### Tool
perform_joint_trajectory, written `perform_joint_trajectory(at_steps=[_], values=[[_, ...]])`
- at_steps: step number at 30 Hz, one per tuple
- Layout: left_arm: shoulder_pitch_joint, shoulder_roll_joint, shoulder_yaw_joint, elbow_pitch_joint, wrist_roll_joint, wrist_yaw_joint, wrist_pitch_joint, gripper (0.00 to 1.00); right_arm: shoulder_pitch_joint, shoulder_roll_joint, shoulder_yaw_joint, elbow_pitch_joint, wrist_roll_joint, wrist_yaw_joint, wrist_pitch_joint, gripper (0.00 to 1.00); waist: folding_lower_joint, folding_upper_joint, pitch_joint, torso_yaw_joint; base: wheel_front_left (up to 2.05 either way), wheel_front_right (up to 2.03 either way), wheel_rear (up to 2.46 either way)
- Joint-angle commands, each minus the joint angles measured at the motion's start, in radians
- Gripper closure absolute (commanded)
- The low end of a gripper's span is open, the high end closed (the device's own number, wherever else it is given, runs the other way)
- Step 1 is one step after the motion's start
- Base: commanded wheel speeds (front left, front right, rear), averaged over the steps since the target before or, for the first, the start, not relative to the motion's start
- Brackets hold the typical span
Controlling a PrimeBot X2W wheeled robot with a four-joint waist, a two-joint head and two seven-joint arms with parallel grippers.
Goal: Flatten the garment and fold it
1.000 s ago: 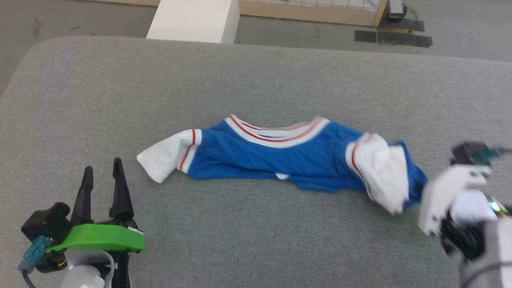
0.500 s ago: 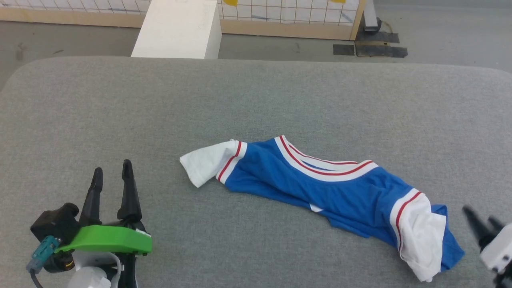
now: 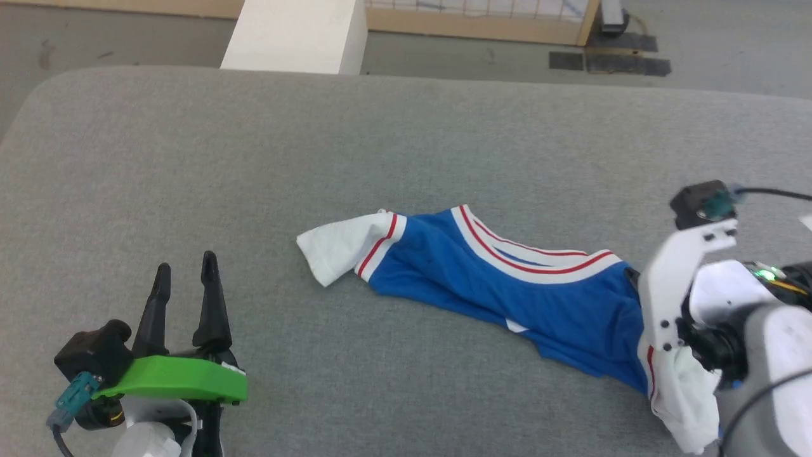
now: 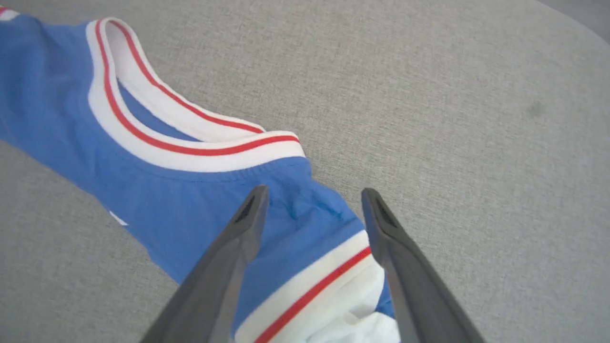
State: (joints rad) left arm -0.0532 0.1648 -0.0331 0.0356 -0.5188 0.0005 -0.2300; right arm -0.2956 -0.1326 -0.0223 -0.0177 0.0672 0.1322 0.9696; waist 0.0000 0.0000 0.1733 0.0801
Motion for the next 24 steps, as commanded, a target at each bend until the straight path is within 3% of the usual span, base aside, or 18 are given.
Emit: perform_joint_trajectory(at_steps=[1, 9, 10, 24], values=[[-0.015, 0.002, 0.0, 0.001, -0.002, -0.004, 0.001, 0.0, -0.034, -0.015, 0.02, 0.035, -0.014, -0.002, 0.011, 0.0, 0.0, 0.0, 0.026, 0.025, 0.0, 0.0, 0.0], [-0.035, 0.01, 0.002, 0.011, -0.011, -0.01, -0.002, 0.0, -0.12, -0.061, 0.121, 0.228, -0.056, -0.002, 0.015, 0.0, 0.0, 0.0, 0.061, 0.052, 0.0, 0.0, 0.0], [-0.037, 0.011, 0.002, 0.011, -0.011, -0.009, -0.003, 0.0, -0.146, -0.064, 0.128, 0.246, -0.052, -0.002, -0.003, 1.0, 0.0, 0.0, 0.065, 0.053, 0.0, 0.0, 0.0], [-0.106, 0.009, -0.035, 0.025, -0.016, -0.037, 0.0, 0.0, -0.455, -0.075, 0.138, 0.375, -0.133, -0.002, -0.121, 1.0, 0.0, 0.0, 0.149, 0.12, 0.0, 0.0, 0.0]])
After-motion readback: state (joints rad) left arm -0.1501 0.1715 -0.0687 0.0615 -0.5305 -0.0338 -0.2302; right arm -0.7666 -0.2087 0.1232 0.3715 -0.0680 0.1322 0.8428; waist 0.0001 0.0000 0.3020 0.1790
